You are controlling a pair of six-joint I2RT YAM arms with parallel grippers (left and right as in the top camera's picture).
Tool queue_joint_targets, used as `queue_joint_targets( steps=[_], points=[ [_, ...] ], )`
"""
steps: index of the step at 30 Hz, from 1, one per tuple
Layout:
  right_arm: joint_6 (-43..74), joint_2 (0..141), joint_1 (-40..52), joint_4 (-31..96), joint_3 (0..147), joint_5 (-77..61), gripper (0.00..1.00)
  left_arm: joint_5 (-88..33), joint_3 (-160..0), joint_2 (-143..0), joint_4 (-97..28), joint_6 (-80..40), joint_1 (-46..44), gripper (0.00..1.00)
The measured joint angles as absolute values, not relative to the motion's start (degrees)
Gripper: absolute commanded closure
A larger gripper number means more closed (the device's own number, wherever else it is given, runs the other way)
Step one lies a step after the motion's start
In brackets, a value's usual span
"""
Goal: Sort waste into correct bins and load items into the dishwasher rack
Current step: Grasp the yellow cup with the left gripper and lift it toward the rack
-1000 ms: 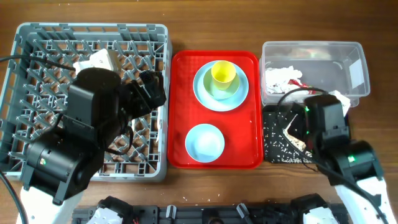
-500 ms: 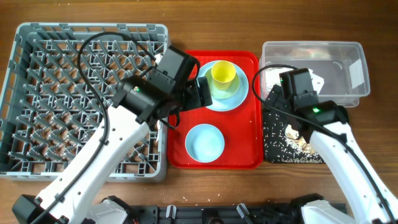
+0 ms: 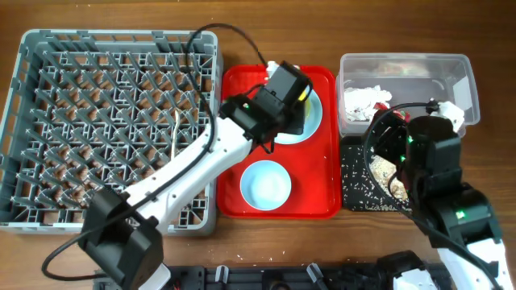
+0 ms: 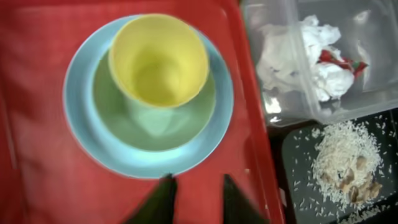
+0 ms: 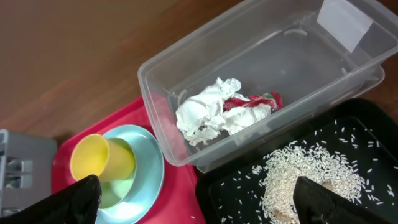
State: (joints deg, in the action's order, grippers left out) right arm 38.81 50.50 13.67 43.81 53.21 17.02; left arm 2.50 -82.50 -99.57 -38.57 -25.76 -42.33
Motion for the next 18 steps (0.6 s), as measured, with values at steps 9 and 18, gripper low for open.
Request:
queue_joint_targets(
  steps=[9,18],
  points=[
    [38.81,44.73,13.67,43.86,53.19,17.04,0.0,4.69,-82.5,-106.15,-27.42,-18.37,-42.7,0.65],
    [38.81,42.52,13.67,43.86,53.19,17.04,0.0,7.03,-82.5,-113.78,-15.97,-16.51,-42.7,0.67]
  ],
)
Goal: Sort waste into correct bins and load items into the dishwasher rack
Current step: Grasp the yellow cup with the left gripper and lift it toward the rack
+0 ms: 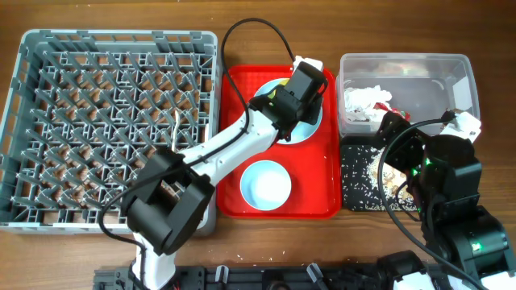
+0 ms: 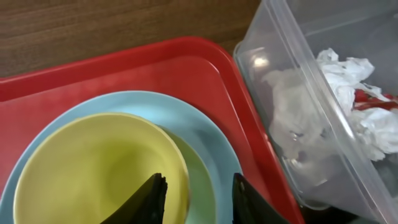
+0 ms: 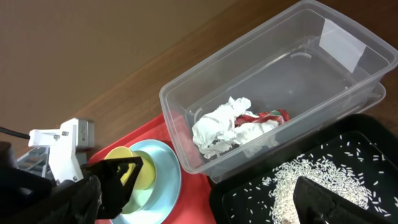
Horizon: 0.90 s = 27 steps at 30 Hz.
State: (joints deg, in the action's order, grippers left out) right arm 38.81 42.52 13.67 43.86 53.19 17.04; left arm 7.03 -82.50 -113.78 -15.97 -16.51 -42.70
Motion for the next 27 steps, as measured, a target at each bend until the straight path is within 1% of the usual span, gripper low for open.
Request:
queue_joint_targets(
  steps=[8,10,14,16,17,23,25,27],
  points=[
    [38.81,42.52,13.67,43.86,53.19,17.04,0.0,8.6,-82.5,-114.21,-17.76,-16.12,-42.7,0.76],
    [38.81,42.52,13.67,43.86,53.19,17.02,0.0,8.78,-82.5,-114.43,-19.0,-16.12,-42.7,0.76],
    [38.81,42.52,13.67,43.86,53.19,17.04,0.0,8.78,-82.5,-114.45,-21.08,-15.92,-42.7,0.85],
    [38.81,42.52,13.67,43.86,53.19,17.04,0.0,8.78,-82.5,-114.45,-21.19,-15.7,-42.7,0.94],
    [38.81,42.52,13.67,43.86,53.19,17.02,0.0,8.78,-82.5,-114.45,-21.21,-15.62,-42.7,0.96],
    [38.81,42.52,13.67,43.83,53.19,17.04,0.0,10.02,-82.52,-112.88,-21.06,-15.33,-42.7,0.96],
    [38.81,42.52,13.67,43.88,53.19,17.02,0.0,9.98,-82.5,-109.51,-21.91,-15.33,-42.7,0.96],
    [38.81,42.52,13.67,43.79,53.19,17.04,0.01,10.0,-82.5,-100.16,-23.44,-15.38,-42.7,0.96]
  ],
)
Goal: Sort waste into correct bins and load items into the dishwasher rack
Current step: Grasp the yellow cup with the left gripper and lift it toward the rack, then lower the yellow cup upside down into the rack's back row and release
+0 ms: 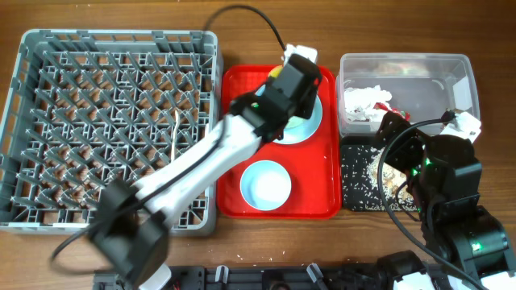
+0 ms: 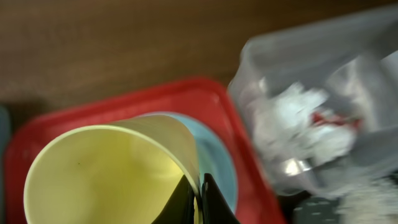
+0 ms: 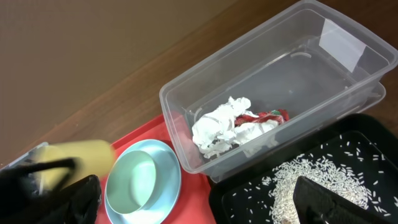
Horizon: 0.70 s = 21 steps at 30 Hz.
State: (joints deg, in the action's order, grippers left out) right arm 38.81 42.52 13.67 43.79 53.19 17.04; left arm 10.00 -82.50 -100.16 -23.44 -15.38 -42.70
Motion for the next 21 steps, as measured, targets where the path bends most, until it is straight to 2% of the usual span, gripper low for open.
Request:
queue_joint_targets(
  steps=[4,6,10,12,15,19,21],
  points=[
    [38.81,42.52,13.67,43.86,53.19,17.02,0.0,3.92,-82.52,-85.97,-26.22,-17.58,-39.2,0.96],
    [38.81,42.52,13.67,43.88,53.19,17.04,0.01,-8.29,-82.52,-82.11,-26.63,-20.53,-30.22,0.96],
    [38.81,42.52,13.67,43.94,53.19,17.04,0.01,-35.38,-82.52,-83.88,-23.09,-27.68,-11.05,0.96],
    [38.81,42.52,13.67,43.99,53.19,17.04,0.01,-53.78,-82.7,-89.73,-16.84,-32.86,-0.3,0.96],
    [38.81,42.52,13.67,44.01,53.19,17.04,0.0,-69.78,-82.72,-101.6,-7.46,-42.11,8.08,0.96],
    [38.81,42.52,13.67,43.99,53.19,17.02,0.01,-83.2,-82.72,-116.18,-4.97,-49.32,12.99,0.96],
    [38.81,42.52,13.67,43.99,53.19,17.04,0.0,-85.32,-82.72,-120.92,-5.06,-50.3,14.57,0.96]
  ],
)
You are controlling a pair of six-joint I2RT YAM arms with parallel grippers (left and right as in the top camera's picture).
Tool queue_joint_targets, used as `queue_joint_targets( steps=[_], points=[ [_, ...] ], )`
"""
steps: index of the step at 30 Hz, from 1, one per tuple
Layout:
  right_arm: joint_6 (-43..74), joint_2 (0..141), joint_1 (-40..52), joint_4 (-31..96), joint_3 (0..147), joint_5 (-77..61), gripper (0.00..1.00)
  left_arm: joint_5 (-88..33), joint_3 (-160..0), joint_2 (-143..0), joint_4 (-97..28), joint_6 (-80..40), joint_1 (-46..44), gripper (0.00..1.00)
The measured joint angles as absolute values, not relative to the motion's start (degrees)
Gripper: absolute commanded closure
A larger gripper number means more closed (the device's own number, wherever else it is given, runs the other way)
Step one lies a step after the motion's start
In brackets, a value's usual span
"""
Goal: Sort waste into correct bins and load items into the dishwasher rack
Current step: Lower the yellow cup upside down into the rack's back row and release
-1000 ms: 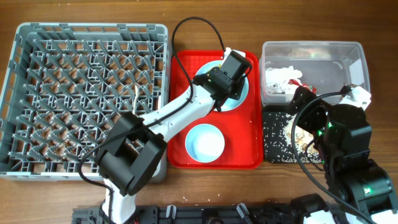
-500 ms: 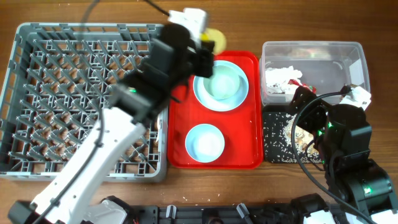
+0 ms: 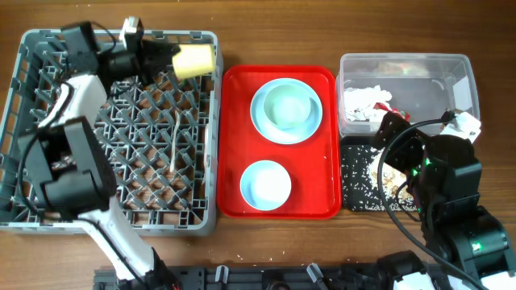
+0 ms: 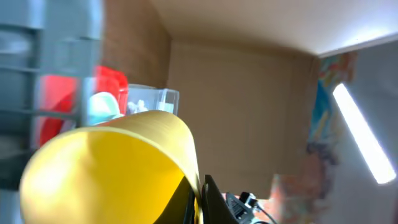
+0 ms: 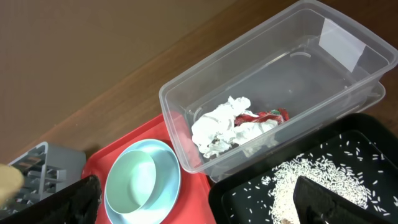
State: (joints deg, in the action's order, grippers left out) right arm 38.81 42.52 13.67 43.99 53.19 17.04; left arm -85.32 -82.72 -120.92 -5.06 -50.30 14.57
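A yellow cup (image 3: pixel 194 59) lies on its side above the back right corner of the grey dishwasher rack (image 3: pixel 48 161). My left gripper (image 3: pixel 171 59) is shut on its rim. In the left wrist view the cup (image 4: pixel 106 168) fills the lower left, and the left gripper (image 4: pixel 200 194) pinches its wall. A green bowl (image 3: pixel 286 106) sits on a blue plate (image 3: pixel 260 121) on the red tray (image 3: pixel 322 193), with a small blue bowl (image 3: pixel 266 184) in front. My right gripper (image 5: pixel 200 202) hangs open over the black tray's left edge, holding nothing.
A clear bin (image 3: pixel 451 68) at the back right holds crumpled paper waste (image 3: pixel 364 98). Below it a black tray (image 3: pixel 355 189) carries a heap of rice (image 5: pixel 298 177). A thin utensil (image 3: pixel 176 141) lies in the rack. The right arm (image 3: pixel 447 193) stands over the black tray.
My left gripper has moved with the yellow cup from above the plate on the red tray to the rack's back right corner. The cup now lies sideways. The right arm has not moved.
The yellow cup stood in the green bowl on the blue plate, my left gripper open above it. Then the open fingers straddled its rim. Then the gripper was shut on the rim, the cup raised off the bowl. Now it hangs over the rack.
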Motion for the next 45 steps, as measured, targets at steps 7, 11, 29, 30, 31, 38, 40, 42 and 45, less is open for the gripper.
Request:
queue_joint_targets(
  steps=[7,11,29,30,31,38,40,42,45],
  points=[
    [38.81,42.52,13.67,43.99,53.19,17.02,0.0,-87.07,-82.72,-125.6,-5.37,-51.13,18.46,0.96],
    [38.81,42.52,13.67,44.01,53.19,17.04,0.0,-84.27,-82.72,-125.62,-5.3,-51.16,18.87,0.95],
    [38.81,42.52,13.67,43.99,53.19,17.02,0.0,-74.96,-82.56,-118.39,-3.57,-47.86,24.88,0.0],
    [38.81,42.52,13.67,44.01,53.19,17.04,0.0,-74.67,-82.56,-115.87,-4.36,-47.81,24.88,0.0],
    [38.81,42.52,13.67,43.9,53.19,17.04,0.0,-73.41,-82.59,-111.59,-8.45,-47.62,24.73,0.0],
    [38.81,42.78,13.67,43.9,53.19,17.02,0.0,-26.28,-82.76,-88.2,-40.84,-27.62,6.5,0.56],
    [38.81,42.78,13.67,43.86,53.19,17.02,0.0,-18.96,-82.76,-85.6,-41.85,-22.46,-2.26,0.96],
    [38.81,42.78,13.67,43.86,53.19,17.04,0.0,-16.45,-82.76,-85.49,-41.98,-20.73,-4.69,0.96],
    [38.81,42.78,13.67,43.86,53.19,17.02,0.0,-14.79,-82.76,-85.49,-42.44,-19.75,-7.75,0.79]
  ],
)
